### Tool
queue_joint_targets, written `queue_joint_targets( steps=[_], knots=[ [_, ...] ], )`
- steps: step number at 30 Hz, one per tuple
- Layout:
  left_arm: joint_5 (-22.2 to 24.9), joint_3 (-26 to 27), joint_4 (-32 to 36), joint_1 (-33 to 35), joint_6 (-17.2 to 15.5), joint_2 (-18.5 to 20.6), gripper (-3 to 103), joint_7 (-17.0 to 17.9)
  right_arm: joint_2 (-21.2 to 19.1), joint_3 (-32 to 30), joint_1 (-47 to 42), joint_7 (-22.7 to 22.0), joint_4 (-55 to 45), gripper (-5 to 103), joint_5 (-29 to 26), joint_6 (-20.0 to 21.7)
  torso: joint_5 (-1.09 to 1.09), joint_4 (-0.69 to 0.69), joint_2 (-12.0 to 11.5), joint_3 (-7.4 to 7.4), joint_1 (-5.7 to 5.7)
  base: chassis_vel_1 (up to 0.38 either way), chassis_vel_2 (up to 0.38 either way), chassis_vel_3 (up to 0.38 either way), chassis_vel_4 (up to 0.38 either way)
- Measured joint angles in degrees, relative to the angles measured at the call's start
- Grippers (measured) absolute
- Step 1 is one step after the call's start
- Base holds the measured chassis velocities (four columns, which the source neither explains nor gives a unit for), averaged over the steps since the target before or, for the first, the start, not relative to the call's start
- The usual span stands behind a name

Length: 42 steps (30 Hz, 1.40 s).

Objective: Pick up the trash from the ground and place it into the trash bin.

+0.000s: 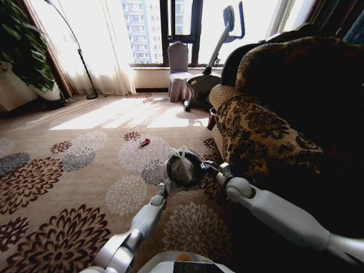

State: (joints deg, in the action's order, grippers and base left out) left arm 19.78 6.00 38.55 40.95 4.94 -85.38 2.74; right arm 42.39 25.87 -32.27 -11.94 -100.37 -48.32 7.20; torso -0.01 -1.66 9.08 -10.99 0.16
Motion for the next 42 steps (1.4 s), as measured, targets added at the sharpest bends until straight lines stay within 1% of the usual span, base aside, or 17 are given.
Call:
queue_joint_targets(
  steps=[4,5,8,9,13,18,20,21,23,24,26,27,29,36,39,41,42],
  knots=[
    [0.13,0.17,0.22,0.42,-0.05,0.42,88,0.05,0.44,-0.01,0.05,-0.11,0.99,0,0.92,-0.21,0.02,-0.01,0.0,0.0,0.0,-0.014,0.016,0.01,-0.01],
    [0.17,0.32,0.2,0.5,-0.05,0.49,88,0.06,0.61,-0.01,0.13,-0.63,1.33,0,2.26,-0.04,0.02,-0.01,0.0,0.0,-0.01,0.0,0.0,0.0,0.0],
    [0.24,0.61,0.03,0.73,-0.05,0.65,88,0.08,1.08,-0.01,0.29,-3.63,2.54,0,5.47,0.59,0.01,0.01,0.01,0.02,-0.03,0.0,0.0,0.0,0.0],
    [0.24,0.61,0.03,0.73,-0.05,0.65,88,0.08,1.08,-0.01,0.29,-3.63,2.54,0,5.47,0.59,0.01,0.01,0.01,0.02,-0.03,0.0,0.0,0.0,0.0],
    [0.29,0.81,-0.18,1.13,-0.01,0.8,88,0.07,3.09,0.18,0.26,-8.69,4.19,0,6.36,1.01,0.02,0.02,0.0,0.01,-0.02,0.0,0.0,0.0,0.0],
    [0.94,0.86,-2.03,0.55,0.31,0.81,88,-0.16,3.7,0.44,0.56,-11.02,4.49,0,6.49,1.23,0.02,-0.02,0.0,0.01,-0.03,0.0,0.0,0.0,0.0],
    [1.56,0.62,-2.67,-0.04,0.39,0.93,88,-0.48,3.57,0.43,0.72,-11.53,4.44,0,6.49,1.37,0.0,0.0,0.0,0.01,-0.02,0.0,0.0,0.0,0.0],
    [1.95,0.53,-3.26,-0.6,0.41,0.98,90,-0.65,3.37,0.39,0.81,-11.81,4.37,0,6.49,1.49,0.0,0.01,0.0,0.01,-0.02,0.0,0.0,0.0,0.0],
    [2.37,0.51,-3.83,-1.22,0.41,0.96,90,-0.74,3.2,0.24,0.84,-12.03,4.29,0,6.34,1.86,0.01,0.01,0.0,0.01,-0.02,0.0,0.0,0.0,0.0],
    [2.69,0.52,-4.07,-1.68,0.41,0.87,88,-0.76,2.93,0.07,0.85,-12.16,4.24,0,6.02,2.17,0.02,0.01,0.0,0.01,-0.02,0.0,0.0,0.0,0.0],
    [2.82,0.52,-4.07,-1.83,0.39,0.77,88,-0.76,2.74,0.0,0.83,-12.17,4.25,0,5.89,2.19,0.02,0.01,0.0,0.01,-0.02,0.0,0.0,0.0,0.0],
    [2.9,0.5,-4.04,-1.87,0.36,0.63,86,-0.76,2.6,-0.05,0.77,-12.18,4.28,0,5.83,1.98,0.0,0.02,0.0,0.01,-0.02,0.0,0.0,0.0,0.0],
    [2.93,0.46,-4.02,-1.87,0.31,0.44,88,-0.77,2.55,-0.1,0.74,-12.18,4.31,0,5.78,1.72,0.0,0.02,0.0,0.01,-0.02,0.0,0.0,0.0,0.0],
    [3.23,0.25,-3.58,-1.47,0.05,-0.3,88,-0.83,2.39,-0.16,0.76,-11.85,4.12,0,5.64,1.33,0.01,0.0,0.0,0.01,-0.03,-0.03,0.023,0.027,-0.028],
    [3.76,-0.13,-2.47,-0.99,-0.9,-0.32,88,-0.83,2.07,-0.16,0.8,-11.63,3.75,0,5.5,1.24,0.02,0.0,0.0,0.02,-0.03,-0.116,0.123,0.099,-0.126],
    [5.37,-1.09,0.53,0.1,-3.31,0.01,88,-0.8,1.41,-0.21,0.94,-11.31,3.12,0,5.29,1.24,0.01,0.0,0.0,0.02,-0.03,-0.185,0.165,0.157,-0.187],
    [5.37,-1.09,0.53,0.1,-3.31,0.01,88,-0.8,1.41,-0.21,0.94,-11.31,3.12,0,5.29,1.24,0.01,0.0,0.0,0.02,-0.03,-0.199,0.182,0.157,-0.206]
  ],
)
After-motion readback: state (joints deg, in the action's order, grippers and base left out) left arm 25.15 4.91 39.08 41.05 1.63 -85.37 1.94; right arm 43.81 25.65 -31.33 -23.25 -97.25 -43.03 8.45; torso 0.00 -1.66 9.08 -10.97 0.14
